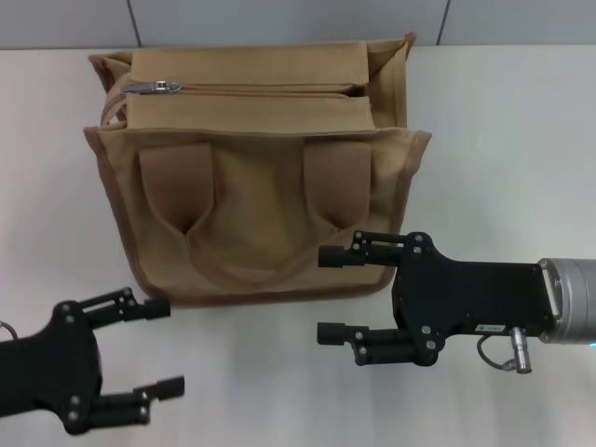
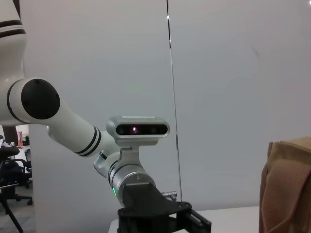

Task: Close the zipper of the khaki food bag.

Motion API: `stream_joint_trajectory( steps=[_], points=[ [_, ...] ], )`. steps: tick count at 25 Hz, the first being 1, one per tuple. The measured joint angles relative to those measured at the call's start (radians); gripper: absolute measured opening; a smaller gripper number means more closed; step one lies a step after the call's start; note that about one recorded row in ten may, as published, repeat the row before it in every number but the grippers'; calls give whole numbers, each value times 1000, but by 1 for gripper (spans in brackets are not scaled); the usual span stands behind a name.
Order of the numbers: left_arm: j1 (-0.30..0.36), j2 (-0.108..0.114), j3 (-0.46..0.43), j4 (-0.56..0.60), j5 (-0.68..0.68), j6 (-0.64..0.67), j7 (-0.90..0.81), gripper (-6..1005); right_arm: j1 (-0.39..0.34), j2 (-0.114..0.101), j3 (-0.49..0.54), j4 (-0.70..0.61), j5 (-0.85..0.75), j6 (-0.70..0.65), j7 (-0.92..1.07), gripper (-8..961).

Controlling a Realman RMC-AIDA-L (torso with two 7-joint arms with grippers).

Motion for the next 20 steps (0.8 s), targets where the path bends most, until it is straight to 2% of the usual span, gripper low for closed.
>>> stream_joint_trajectory(
  steps=[4,6,7,8,9,10,12,20],
  points=[
    [3,-2,-74,-26,-57,-2,4,802,0,1,0,2,4,7,-1,725],
    [6,-2,-144,-65,-113,-8,9,802,-3,3,0,4,6,9,-1,725],
    [8,-3,-223,-97,-163,-21,21,802,-5,3,0,5,6,9,-1,725],
    [8,-3,-223,-97,-163,-21,21,801,-5,3,0,9,7,10,-1,725],
    [9,-3,-277,-119,-194,-34,33,801,-5,3,0,16,7,10,-2,725],
    [9,-3,-277,-119,-194,-34,33,801,-4,4,0,23,8,11,-3,725],
    [-1,-5,-358,-178,-261,-78,72,801,0,4,2,51,9,12,-28,725],
    [-84,-3,-369,-213,-318,-164,68,800,-1,5,9,90,10,12,-64,726]
  ],
)
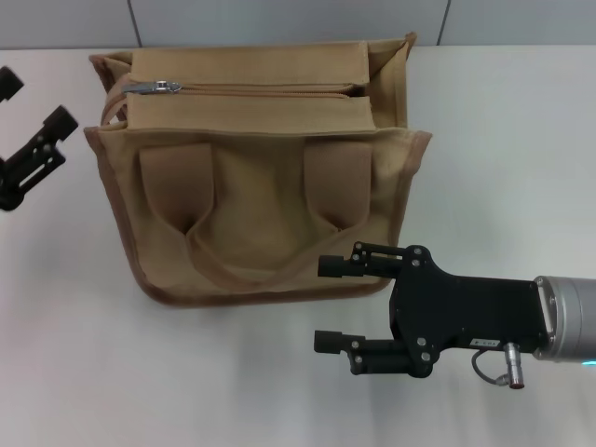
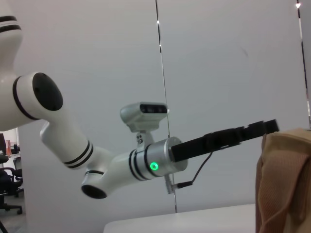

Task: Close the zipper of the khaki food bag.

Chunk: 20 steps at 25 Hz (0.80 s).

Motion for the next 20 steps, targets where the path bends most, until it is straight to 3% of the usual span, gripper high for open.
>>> stream_joint_trajectory(
  steps=[3,7,20],
  points=[
    [-26,4,31,17,18,-9,-31,800,0,0,2,27,0,0,-29,726],
    [-36,2,147,91,32,-29,-75,799,1,0,3,44,2,0,-39,725],
    [-68,1,169,127,30,-53,-114,796,3,1,3,65,5,0,-40,725]
  ],
)
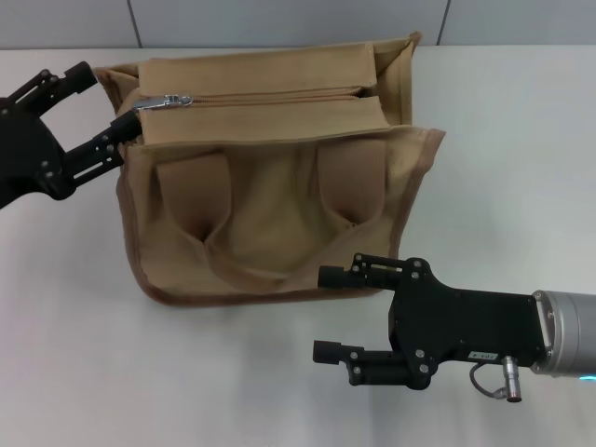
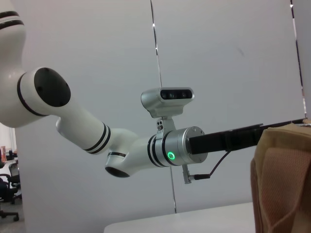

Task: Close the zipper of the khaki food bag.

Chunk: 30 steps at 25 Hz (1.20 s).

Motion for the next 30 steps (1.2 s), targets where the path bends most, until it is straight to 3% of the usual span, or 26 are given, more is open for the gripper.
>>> stream_joint_trajectory(
  steps=[4,8,19,26,30],
  points=[
    [-6,2,54,105,20,-2,-103,795,0,0,-2,6,9,0,0,726],
    [-1,2,48,186,18,2,-174,794,0,1,-1,7,9,2,-1,726],
    [23,6,64,228,28,-7,-181,791,9,1,0,20,9,21,-2,726],
    [31,15,158,306,41,-7,-217,789,48,1,0,68,9,58,-11,725],
    [17,9,174,328,74,-8,-231,788,52,1,1,76,9,59,-26,725]
  ],
)
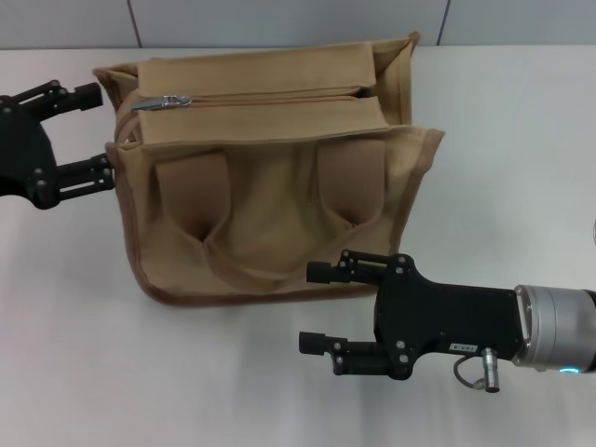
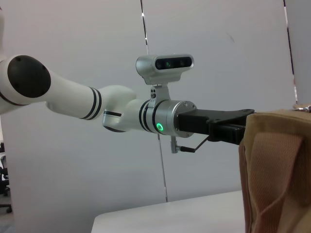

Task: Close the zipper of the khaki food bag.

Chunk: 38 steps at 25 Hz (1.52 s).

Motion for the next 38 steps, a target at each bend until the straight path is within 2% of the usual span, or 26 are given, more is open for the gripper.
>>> stream_joint_trajectory(
  steps=[7,14,19,24,35,38],
  points=[
    [-18,-9,1,-7,-3,-6,-1,787,0,0,0,6,14,1,-2,726],
    [-34,-13,-3,-57,-11,-73,2,785,0,0,1,7,19,4,-2,725],
    [-24,-14,-6,-84,-68,-85,18,604,0,0,1,9,23,5,-2,725],
    [-13,-11,-8,-98,-103,-90,23,378,1,0,1,7,25,11,-2,725],
    [-8,-14,2,-129,-116,-88,70,141,9,0,1,9,42,28,-2,725],
    [-9,-14,-2,-166,-134,-86,99,116,8,0,1,9,51,28,-2,726]
  ],
)
